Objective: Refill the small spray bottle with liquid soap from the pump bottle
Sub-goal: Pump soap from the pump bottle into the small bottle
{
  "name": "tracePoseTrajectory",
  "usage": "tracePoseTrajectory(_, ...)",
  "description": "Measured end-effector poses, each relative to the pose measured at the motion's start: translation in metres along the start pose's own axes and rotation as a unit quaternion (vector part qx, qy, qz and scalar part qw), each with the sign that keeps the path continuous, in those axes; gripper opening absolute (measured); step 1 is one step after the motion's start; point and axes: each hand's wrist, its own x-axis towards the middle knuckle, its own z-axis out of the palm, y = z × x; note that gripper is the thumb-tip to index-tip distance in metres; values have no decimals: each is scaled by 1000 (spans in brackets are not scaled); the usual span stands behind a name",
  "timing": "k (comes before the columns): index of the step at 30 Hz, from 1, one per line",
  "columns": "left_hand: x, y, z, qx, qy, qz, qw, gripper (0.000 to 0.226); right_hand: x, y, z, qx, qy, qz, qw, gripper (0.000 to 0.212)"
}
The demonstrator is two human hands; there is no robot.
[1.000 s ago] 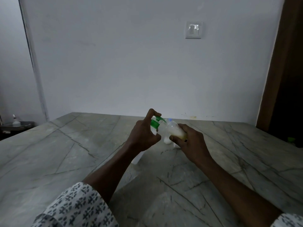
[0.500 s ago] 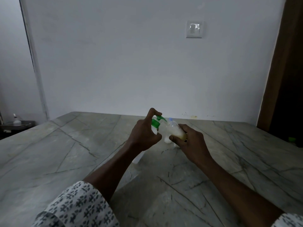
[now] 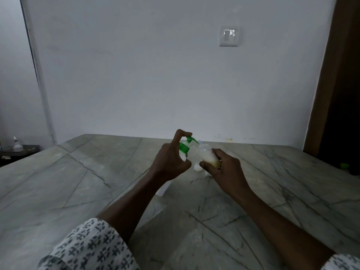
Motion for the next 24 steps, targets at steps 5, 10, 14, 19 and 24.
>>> tracePoseTrajectory(5, -1, -1, 0, -1, 12, 3, 1000, 61, -1, 0, 1, -8, -9, -8, 1000, 50)
tracePoseTrajectory(10, 0, -2, 0, -1, 6, 3, 1000, 65, -1, -1, 1, -2, -9, -7, 1000, 51)
tracePoseTrajectory(14, -1, -2, 1, 8, 3, 9, 1000, 74, 0, -1, -1, 3, -1, -5, 1000, 47)
tracePoseTrajectory(19, 1, -3, 0, 4, 6, 8, 1000, 71, -1, 0, -1, 1, 3, -5, 1000, 45)
tracePoseTrajectory(24, 0, -2, 2, 4, 13, -1, 1000, 62, -1, -1, 1, -7, -7, -5, 1000, 49)
